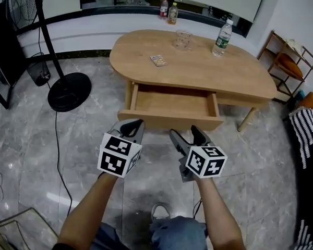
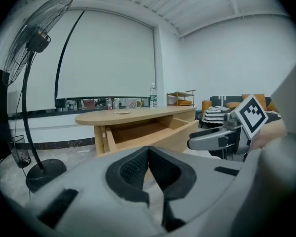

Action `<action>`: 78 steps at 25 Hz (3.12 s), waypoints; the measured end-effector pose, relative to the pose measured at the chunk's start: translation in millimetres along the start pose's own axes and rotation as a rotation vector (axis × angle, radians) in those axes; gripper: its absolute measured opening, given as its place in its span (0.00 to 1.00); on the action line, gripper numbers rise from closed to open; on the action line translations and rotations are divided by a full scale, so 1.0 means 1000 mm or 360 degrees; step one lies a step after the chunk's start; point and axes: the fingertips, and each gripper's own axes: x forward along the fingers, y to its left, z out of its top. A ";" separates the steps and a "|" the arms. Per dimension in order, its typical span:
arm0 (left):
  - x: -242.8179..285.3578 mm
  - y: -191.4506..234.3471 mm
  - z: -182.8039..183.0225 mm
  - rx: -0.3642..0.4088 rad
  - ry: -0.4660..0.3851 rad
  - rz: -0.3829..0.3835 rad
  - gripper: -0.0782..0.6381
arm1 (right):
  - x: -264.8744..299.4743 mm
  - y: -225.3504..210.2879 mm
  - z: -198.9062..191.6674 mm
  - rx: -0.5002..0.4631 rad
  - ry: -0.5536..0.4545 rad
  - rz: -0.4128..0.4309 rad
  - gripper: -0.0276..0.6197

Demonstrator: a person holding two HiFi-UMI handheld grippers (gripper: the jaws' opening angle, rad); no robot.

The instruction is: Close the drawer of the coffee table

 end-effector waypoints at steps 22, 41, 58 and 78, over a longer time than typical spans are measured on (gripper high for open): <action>0.028 -0.003 -0.020 0.0065 0.0064 0.0014 0.11 | 0.048 -0.065 -0.038 0.1040 -0.0388 0.0211 0.81; 0.040 -0.001 -0.014 0.0070 0.0035 0.0008 0.11 | 0.053 -0.067 -0.019 0.1136 -0.0340 0.0113 0.79; 0.078 0.024 -0.005 0.0031 0.0032 0.0028 0.11 | 0.107 -0.093 0.003 0.1179 -0.0360 0.0084 0.77; 0.106 0.049 0.004 0.0024 0.0058 0.0069 0.11 | 0.159 -0.119 0.024 0.1167 -0.0340 0.0097 0.76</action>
